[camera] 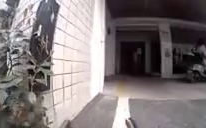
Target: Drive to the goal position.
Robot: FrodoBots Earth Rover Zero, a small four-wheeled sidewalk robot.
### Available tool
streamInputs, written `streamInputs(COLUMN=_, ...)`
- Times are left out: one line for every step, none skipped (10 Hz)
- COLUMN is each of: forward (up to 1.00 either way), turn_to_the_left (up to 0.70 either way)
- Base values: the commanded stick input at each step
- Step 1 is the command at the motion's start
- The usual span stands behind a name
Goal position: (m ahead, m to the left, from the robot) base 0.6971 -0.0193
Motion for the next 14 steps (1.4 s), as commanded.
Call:
streamInputs(forward=0.23, turn_to_the_left=-0.91)
streamInputs(forward=0.23, turn_to_the_left=-0.92)
streamInputs(forward=0.23, turn_to_the_left=-0.92)
streamInputs(forward=0.23, turn_to_the_left=-0.92)
streamInputs(forward=0.23, turn_to_the_left=-0.91)
streamInputs(forward=0.23, turn_to_the_left=-0.91)
streamInputs(forward=0.23, turn_to_the_left=-0.91)
streamInputs(forward=0.23, turn_to_the_left=-0.91)
streamInputs(forward=0.23, turn_to_the_left=-0.91)
streamInputs(forward=0.23, turn_to_the_left=-0.91)
streamInputs(forward=0.23, turn_to_the_left=-0.91)
streamInputs(forward=0.23, turn_to_the_left=-0.91)
streamInputs(forward=0.23, turn_to_the_left=-0.91)
streamInputs(forward=0.23, turn_to_the_left=-0.91)
